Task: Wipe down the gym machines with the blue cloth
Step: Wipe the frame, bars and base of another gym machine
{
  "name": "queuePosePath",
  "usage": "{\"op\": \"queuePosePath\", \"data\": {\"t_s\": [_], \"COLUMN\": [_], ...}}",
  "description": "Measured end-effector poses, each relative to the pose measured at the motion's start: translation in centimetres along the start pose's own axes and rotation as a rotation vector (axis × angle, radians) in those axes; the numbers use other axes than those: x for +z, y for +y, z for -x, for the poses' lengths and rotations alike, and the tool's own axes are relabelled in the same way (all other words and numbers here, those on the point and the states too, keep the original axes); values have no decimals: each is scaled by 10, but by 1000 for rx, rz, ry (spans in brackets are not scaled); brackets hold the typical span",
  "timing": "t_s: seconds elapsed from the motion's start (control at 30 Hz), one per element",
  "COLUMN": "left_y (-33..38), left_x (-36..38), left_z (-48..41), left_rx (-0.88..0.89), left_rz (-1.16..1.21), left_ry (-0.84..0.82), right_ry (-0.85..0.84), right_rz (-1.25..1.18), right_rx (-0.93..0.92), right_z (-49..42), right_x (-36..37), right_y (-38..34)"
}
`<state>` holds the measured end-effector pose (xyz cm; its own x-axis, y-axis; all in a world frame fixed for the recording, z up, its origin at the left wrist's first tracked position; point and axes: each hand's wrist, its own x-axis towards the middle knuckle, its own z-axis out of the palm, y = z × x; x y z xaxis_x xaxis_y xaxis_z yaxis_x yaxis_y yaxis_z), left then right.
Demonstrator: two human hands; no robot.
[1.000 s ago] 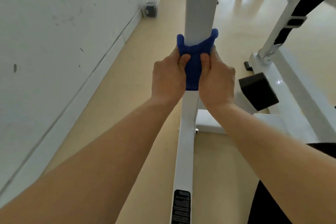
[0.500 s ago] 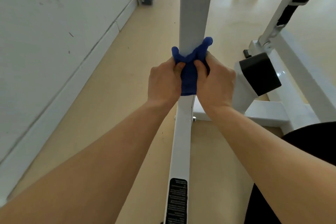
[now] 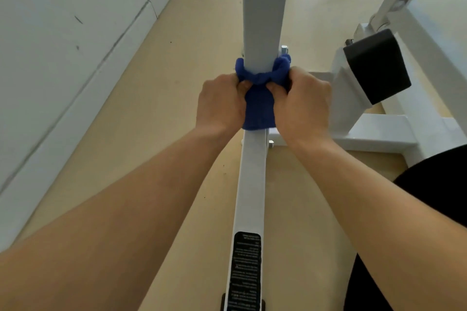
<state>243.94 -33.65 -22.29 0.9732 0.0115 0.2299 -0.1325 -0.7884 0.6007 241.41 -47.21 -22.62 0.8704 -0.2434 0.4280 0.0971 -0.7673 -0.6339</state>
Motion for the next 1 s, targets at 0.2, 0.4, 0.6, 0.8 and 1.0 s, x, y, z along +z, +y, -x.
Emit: {"op": "queuePosePath", "data": {"t_s": [0.2,0.4,0.6,0.8,1.0], "left_y": [-12,-18,9,14,-12], "left_x": [13,27,-2,-9,30], "left_z": [1,11,3,-1,9], "left_rx": [-21,-173,-43,23,-77], "left_rz": [-10,-90,98,144,179], "left_ry": [-61,-238,84,101,60], "right_ry": [-39,-152,-39,-51,-49], "right_rz": [31,27,-85,-21,-27], "right_rx": [-13,92,-1,-33,-6], "right_z": [1,16,-3,-19,0], "right_x": [17,28,-4,-19,14], "right_y": [16,26,-1,-14,15]}}
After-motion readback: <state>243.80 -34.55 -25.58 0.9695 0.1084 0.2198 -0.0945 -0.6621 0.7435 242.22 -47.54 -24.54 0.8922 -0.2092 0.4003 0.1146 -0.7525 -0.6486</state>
